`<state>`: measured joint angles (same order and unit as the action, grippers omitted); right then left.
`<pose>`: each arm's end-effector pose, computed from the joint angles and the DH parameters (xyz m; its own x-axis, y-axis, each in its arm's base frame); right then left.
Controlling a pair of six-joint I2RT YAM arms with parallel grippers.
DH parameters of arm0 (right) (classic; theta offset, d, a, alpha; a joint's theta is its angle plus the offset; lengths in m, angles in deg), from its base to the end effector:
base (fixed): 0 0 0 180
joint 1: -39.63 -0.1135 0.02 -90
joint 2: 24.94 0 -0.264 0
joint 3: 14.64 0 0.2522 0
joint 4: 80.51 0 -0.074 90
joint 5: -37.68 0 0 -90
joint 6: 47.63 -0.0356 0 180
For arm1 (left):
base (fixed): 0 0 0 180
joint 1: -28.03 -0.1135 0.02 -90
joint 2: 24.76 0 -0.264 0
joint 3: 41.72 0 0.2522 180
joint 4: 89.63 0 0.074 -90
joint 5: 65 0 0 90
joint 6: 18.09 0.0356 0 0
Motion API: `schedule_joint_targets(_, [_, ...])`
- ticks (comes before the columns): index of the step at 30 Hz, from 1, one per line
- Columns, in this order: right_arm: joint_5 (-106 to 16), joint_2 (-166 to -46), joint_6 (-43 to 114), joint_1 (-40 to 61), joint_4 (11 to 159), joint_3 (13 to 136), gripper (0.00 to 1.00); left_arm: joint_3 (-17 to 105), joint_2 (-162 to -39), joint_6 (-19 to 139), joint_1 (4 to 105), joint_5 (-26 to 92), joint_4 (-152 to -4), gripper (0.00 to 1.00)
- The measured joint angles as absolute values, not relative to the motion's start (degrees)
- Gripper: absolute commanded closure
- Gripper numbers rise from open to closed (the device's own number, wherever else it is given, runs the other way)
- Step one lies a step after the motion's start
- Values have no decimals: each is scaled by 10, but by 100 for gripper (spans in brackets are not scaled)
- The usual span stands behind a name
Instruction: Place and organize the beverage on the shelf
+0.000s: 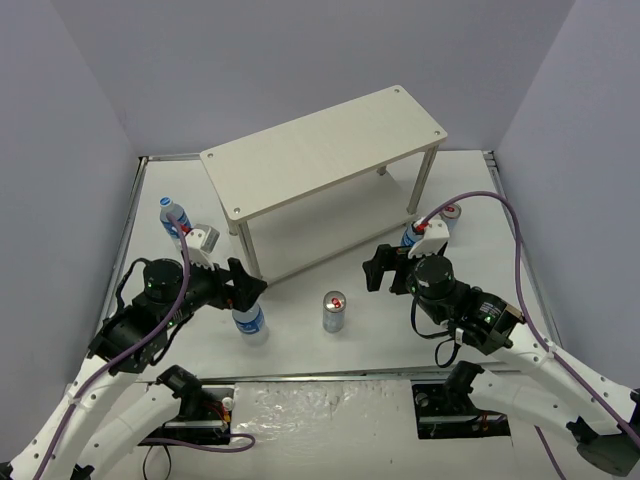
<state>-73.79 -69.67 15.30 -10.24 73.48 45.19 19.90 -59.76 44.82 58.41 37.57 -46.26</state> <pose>0.1267 0.1301 0.3447 -0.3270 0.2691 -0.9059 -0.3718 0.8446 0.3852 0.1111 -0.0741 0.3466 -0.5280 -0.2057 -0.8240 0.4863 0.7222 -0.4919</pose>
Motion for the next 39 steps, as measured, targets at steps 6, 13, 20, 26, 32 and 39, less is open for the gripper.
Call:
schedule_joint_targets(6, [-670, -696, 180, -103, 755, 451, 0, 201, -592, 447, 584, 390, -461, 6])
schedule_joint_targets(13, [-614, -694, 216, -141, 864, 430, 1, 215, -571, 448, 584, 375, -463, 6])
schedule_joint_targets(20, [-704, -792, 254, -281, 948, 414, 3, 215, -570, 449, 584, 373, -464, 6])
schedule_joint_targets(26, [-813, -821, 275, -369, 1028, 330, 7, 215, -573, 450, 584, 372, -464, 6])
schedule_joint_targets(32, [-883, -824, 282, -369, 1117, 270, 8, 215, -573, 451, 584, 373, -467, 6])
schedule_joint_targets(39, [-896, -842, 299, -366, 1220, 209, 14, 209, -573, 451, 584, 376, -477, 6])
